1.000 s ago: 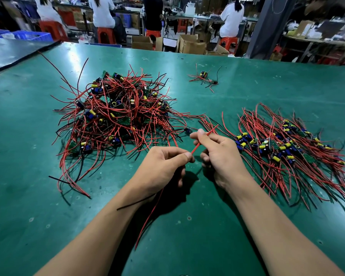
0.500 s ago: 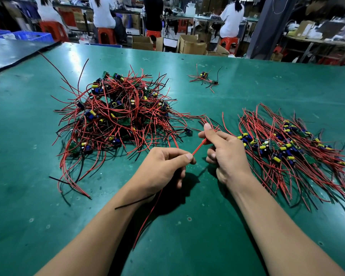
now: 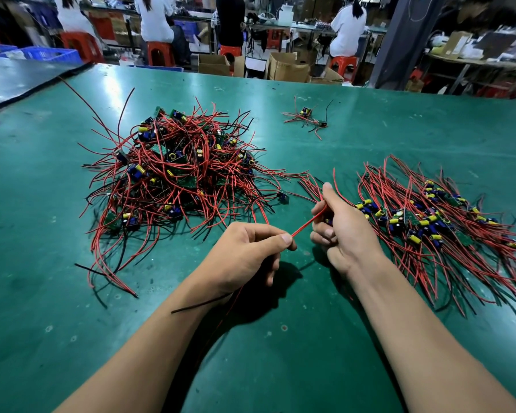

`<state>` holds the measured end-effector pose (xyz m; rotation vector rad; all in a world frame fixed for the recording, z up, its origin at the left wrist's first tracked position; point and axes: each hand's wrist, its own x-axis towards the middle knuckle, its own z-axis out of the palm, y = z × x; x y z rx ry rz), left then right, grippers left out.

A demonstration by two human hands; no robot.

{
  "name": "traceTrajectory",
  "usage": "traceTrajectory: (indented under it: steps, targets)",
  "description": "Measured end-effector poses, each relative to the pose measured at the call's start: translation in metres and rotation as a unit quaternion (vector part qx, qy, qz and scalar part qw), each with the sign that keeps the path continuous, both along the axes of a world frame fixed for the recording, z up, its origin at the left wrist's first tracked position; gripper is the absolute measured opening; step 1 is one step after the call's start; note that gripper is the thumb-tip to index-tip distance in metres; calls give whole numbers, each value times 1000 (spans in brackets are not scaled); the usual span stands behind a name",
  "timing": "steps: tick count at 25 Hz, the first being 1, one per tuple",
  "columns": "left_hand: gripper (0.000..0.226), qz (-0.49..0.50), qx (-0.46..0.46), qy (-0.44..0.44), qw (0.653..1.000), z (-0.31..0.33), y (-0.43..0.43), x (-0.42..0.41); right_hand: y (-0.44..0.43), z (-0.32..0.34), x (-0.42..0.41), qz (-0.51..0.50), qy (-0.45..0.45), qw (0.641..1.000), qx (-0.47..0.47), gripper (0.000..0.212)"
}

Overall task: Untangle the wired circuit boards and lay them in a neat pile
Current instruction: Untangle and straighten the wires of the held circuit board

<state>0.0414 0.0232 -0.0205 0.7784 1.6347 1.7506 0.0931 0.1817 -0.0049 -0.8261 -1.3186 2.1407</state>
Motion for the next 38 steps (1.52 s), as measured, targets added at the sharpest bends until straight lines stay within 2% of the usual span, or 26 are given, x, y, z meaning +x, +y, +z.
traceTrajectory:
  steps: [4, 6, 8, 12, 14, 16, 18, 20, 21, 24, 27, 29, 30, 32, 33, 35, 36, 38]
  targets:
    - [19, 3, -4, -3, 1000, 1, 0, 1, 2, 7, 3, 28, 33, 993, -107, 48]
    - [19, 10, -5, -9, 1000, 2, 0, 1, -1, 7, 4, 24, 38, 993, -113, 47]
    - [18, 29, -1, -33, 999, 3, -1, 1, -3, 5, 4, 16, 24, 998, -64, 48]
    - [15, 54, 26, -106, 993, 7, 0, 2, -1, 4, 7, 21, -21, 999, 19, 68]
    - [13, 63, 45, -132, 988, 9, 1, 2, -3, 1, 8, 35, -32, 998, 45, 64]
    - [13, 81, 57, -136, 986, 11, 1, 1, -11, -2, 11, 68, -54, 991, 106, 51]
    - [12, 117, 72, -116, 984, 13, 0, -1, -17, -8, 15, 125, -86, 958, 242, 35]
    - [11, 162, 90, -73, 980, 15, -2, -4, -21, -10, 17, 167, -107, 889, 413, 16]
    - [11, 179, 98, -53, 978, 16, -3, -6, -24, -10, 18, 181, -101, 863, 461, 7]
    - [11, 194, 103, -37, 975, 17, -3, -5, -35, -10, 19, 211, -45, 822, 527, 20]
    - [10, 195, 120, -80, 970, 17, -1, -3, -42, -11, 21, 160, 16, 821, 548, 22]
    - [9, 189, 139, -101, 967, 18, -1, -5, -43, -11, 20, 124, 44, 840, 526, 24]
    - [8, 179, 142, -116, 967, 18, -2, -7, -44, -11, 19, 125, 52, 869, 475, 28]
    - [11, 136, 134, -158, 969, 18, -6, -9, -41, -4, 17, 159, 78, 940, 293, 32]
    - [13, 108, 125, -180, 970, 17, -6, -10, -39, -1, 17, 188, 92, 960, 187, 30]
    - [9, 65, 102, -219, 968, 18, -8, -8, -31, 5, 21, 264, 81, 960, 51, 28]
    - [7, 47, 90, -239, 966, 19, -8, -7, -29, 6, 23, 300, 63, 951, 28, 28]
    - [19, 13, 70, -272, 960, 21, -9, -4, -25, 6, 26, 341, 33, 939, 39, 30]
